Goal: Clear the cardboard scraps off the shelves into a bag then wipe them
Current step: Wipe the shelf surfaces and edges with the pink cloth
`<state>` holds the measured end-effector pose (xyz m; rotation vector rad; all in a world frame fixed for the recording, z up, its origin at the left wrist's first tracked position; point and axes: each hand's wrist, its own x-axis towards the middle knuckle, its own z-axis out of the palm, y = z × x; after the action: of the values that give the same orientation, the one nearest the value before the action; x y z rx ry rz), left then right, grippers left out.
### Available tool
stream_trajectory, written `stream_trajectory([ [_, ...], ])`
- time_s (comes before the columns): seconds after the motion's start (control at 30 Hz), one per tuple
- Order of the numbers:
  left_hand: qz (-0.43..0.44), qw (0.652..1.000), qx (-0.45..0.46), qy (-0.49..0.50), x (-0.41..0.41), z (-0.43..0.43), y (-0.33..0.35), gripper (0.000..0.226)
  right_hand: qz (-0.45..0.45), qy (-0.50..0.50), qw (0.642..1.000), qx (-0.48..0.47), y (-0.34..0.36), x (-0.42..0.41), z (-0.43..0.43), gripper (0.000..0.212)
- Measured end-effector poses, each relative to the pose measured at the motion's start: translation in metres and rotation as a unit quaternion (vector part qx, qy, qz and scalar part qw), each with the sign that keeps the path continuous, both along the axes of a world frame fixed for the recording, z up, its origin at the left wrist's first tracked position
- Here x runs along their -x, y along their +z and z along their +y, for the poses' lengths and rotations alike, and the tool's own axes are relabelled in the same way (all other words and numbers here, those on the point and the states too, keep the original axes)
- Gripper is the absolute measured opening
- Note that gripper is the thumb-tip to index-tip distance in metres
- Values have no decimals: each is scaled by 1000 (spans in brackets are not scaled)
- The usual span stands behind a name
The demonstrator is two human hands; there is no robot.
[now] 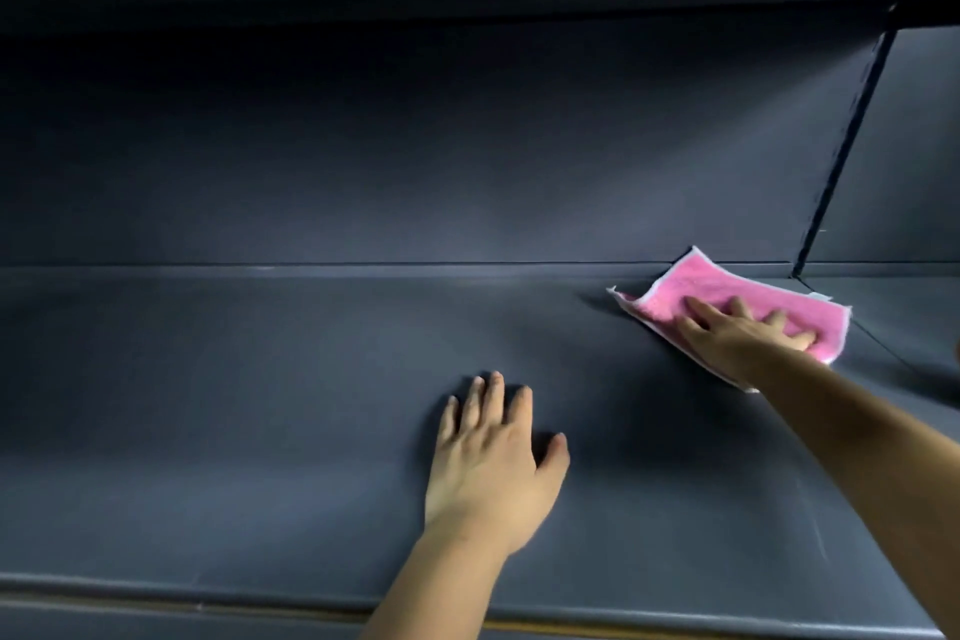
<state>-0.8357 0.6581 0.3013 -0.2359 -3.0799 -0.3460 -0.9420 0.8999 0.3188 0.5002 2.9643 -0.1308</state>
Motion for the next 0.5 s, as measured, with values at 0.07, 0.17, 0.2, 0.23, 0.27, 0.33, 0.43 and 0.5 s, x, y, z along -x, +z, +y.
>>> stream_trajectory([
  [0.07, 9, 1000, -7, -2, 2, 0, -2, 109, 2, 44, 999, -9, 0, 13, -26, 54],
  [0.17, 7, 1000, -12, -6, 3, -1, -2, 109, 15, 141, 990, 11, -1, 23, -93, 55],
  [0.2, 13, 1000, -16, -5, 3, -1, -2, 108, 17, 173, 985, 20, -1, 21, -118, 55],
  [0.23, 22, 999, -28, -3, 4, -2, -2, 103, 14, 207, 978, 25, -1, 17, -140, 55],
  [0.27, 38, 998, -48, 1, 4, -4, -2, 95, 7, 238, 971, 24, 1, 11, -157, 55],
  [0.33, 82, 990, -114, 18, 5, -8, -2, 87, -6, 279, 960, 6, -1, 0, -169, 55],
  [0.43, 117, 965, -233, 37, 1, -13, 1, 74, -15, 293, 956, 18, -1, -25, -157, 54],
  [0.5, 102, 953, -282, 36, -5, -18, 6, 55, -4, 305, 952, 24, -1, -49, -144, 54],
])
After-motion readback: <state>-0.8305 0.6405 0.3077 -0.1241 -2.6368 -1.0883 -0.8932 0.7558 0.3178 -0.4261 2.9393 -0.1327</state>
